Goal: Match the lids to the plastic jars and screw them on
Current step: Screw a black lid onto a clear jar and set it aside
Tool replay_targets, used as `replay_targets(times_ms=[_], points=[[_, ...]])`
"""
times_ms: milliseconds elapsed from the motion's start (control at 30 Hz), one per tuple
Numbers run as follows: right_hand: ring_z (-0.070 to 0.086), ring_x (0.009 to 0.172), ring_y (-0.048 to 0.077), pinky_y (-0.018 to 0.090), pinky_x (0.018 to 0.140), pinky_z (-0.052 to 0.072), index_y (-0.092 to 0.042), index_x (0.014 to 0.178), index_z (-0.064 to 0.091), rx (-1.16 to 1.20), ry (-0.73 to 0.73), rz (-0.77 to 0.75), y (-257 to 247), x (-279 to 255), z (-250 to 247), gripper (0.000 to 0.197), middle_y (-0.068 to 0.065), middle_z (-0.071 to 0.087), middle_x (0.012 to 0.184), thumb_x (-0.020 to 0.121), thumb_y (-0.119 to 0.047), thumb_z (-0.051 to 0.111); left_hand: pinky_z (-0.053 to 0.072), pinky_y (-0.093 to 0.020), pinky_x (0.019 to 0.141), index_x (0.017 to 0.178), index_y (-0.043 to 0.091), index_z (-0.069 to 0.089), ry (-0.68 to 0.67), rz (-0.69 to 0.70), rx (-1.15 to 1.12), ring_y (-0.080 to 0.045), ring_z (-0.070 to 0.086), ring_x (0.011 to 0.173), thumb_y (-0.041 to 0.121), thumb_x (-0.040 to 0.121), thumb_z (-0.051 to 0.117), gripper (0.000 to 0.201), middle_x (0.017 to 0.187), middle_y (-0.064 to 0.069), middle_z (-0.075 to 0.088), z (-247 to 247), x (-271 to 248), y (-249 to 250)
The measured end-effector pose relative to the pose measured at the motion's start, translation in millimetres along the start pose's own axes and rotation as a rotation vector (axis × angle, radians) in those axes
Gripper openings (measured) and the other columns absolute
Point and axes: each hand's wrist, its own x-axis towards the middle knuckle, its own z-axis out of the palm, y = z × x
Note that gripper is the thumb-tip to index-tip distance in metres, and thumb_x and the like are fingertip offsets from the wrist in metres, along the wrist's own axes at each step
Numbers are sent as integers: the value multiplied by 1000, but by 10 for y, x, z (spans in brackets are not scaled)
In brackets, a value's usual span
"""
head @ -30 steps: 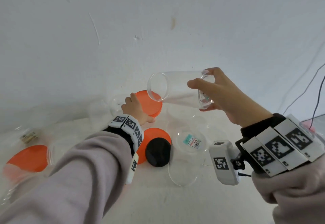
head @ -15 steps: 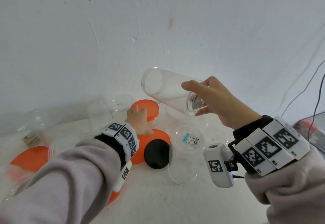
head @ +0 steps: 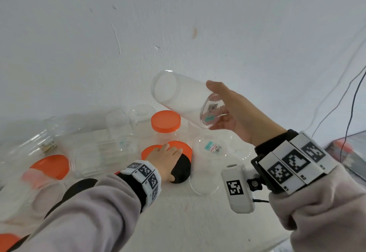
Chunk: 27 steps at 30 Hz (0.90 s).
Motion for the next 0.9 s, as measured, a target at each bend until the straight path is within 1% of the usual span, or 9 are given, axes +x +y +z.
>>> replay_targets(times_ms=[100,267,367,533,633,700,767,833,900], points=[[66,70,31,37,65,57,-11,102,53,31,-40,39,27,-94,89,47,24,61,103,82,-52,63,28,-39,112,152,14,12,70,-15,23,-24,20,140,39,94,53,75,153,-3,25,31,-89,-50],[68,67,31,39,66,60,-12,97,53,92,-72,71,34,-209,196,41,26,59,110,83,-49,63,18,-42,118,153,17,-6,-31,-22,-43,-23,3,147,49,85,63,102,160,0,4,162,-165,-43],[68,71,36,42,67,60,-11,98,53,116,-90,110,63,-258,198,42,28,58,109,81,-47,67,26,-40,113,152,15,-6,15,-38,-59,-25,10,144,47,82,66,105,159,-1,6,233,-163,74],[69,77,37,47,71,59,-11,93,61,139,-154,143,148,-322,236,34,26,59,114,79,-40,71,35,-35,105,151,8,5,110,-86,-38,-24,25,136,43,84,67,99,152,-6,21,233,-217,173],[70,81,35,47,77,59,-15,80,73,158,-249,155,195,-347,276,19,19,66,101,79,-34,71,37,-33,103,149,8,13,144,-119,-129,-24,32,132,42,83,68,92,148,-7,27,188,-273,141],[69,90,34,48,84,56,-13,97,72,139,-325,180,232,-358,313,29,18,68,101,75,-33,72,38,-33,104,146,10,22,180,-157,-282,-23,37,129,41,81,71,88,144,-6,33,153,-329,66],[67,94,32,45,86,56,-9,116,64,121,-389,214,269,-362,371,57,17,67,106,66,-34,75,37,-36,107,145,12,29,218,-170,-473,-22,39,130,42,77,74,86,142,-5,39,116,-393,-51],[67,94,31,44,86,55,-8,118,60,151,-434,233,300,-373,435,63,15,66,104,61,-33,75,40,-37,104,138,16,41,239,-126,-711,-21,48,124,39,75,77,76,133,-5,52,51,-487,-196],[67,93,30,43,83,57,-10,116,60,186,-461,234,340,-383,481,58,11,67,98,64,-31,73,48,-35,94,121,17,57,219,-128,-811,-19,60,106,45,76,75,57,112,-2,65,-21,-616,-361]])
